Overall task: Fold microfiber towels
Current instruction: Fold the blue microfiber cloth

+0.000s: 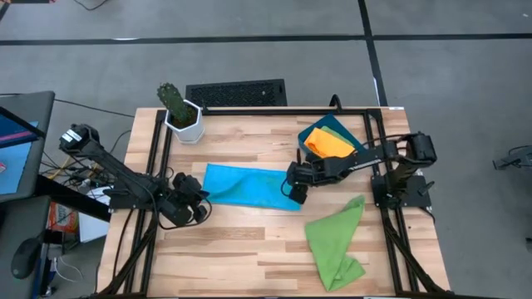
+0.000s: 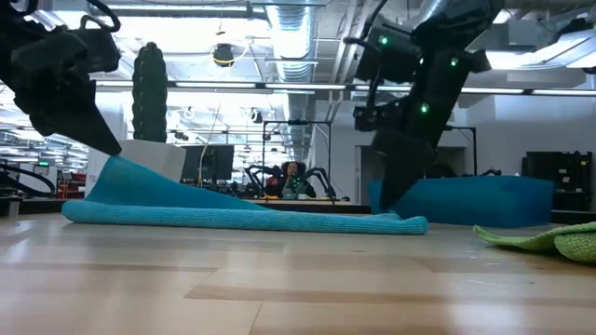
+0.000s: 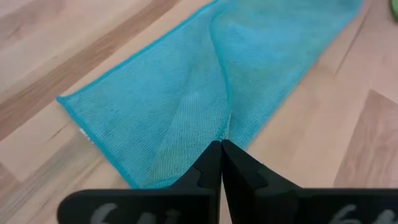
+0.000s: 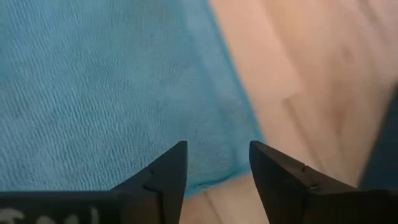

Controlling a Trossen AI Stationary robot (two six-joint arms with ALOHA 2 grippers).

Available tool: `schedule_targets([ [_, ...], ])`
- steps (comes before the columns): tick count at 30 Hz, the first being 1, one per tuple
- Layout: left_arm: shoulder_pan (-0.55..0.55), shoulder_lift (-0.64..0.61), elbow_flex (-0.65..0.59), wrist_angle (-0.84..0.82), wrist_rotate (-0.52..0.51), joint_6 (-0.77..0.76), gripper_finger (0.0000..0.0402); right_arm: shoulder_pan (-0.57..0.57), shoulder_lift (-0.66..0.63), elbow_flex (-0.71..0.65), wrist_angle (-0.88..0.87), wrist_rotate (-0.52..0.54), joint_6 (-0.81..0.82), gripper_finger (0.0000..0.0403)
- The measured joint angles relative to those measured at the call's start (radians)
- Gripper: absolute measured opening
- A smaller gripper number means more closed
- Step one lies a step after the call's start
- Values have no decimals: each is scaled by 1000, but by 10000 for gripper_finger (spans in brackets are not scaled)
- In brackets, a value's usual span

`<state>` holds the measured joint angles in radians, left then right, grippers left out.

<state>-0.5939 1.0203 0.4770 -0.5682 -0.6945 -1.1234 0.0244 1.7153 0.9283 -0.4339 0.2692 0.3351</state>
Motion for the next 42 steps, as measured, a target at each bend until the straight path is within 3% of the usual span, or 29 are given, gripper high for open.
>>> schedule_targets([
  [11, -30, 0, 0, 0, 10, -33, 0, 0, 40, 0, 2, -13, -29, 169],
  [19, -31, 0, 0, -1, 9, -40, 0, 21, 37, 0, -10, -13, -30, 30],
  [21, -32, 0, 0, -1, 9, -40, 0, 28, 37, 0, -12, -12, -31, 13],
  [26, -31, 0, 0, 2, 8, -40, 0, 34, 37, 19, -60, 1, -20, 33],
  [34, -31, 0, 0, 2, -20, -40, 0, 34, 37, 88, -154, 55, -28, 17],
  [42, -3, -2, 39, -45, -41, -8, 0, 34, 37, 92, -209, 107, -15, 34],
])
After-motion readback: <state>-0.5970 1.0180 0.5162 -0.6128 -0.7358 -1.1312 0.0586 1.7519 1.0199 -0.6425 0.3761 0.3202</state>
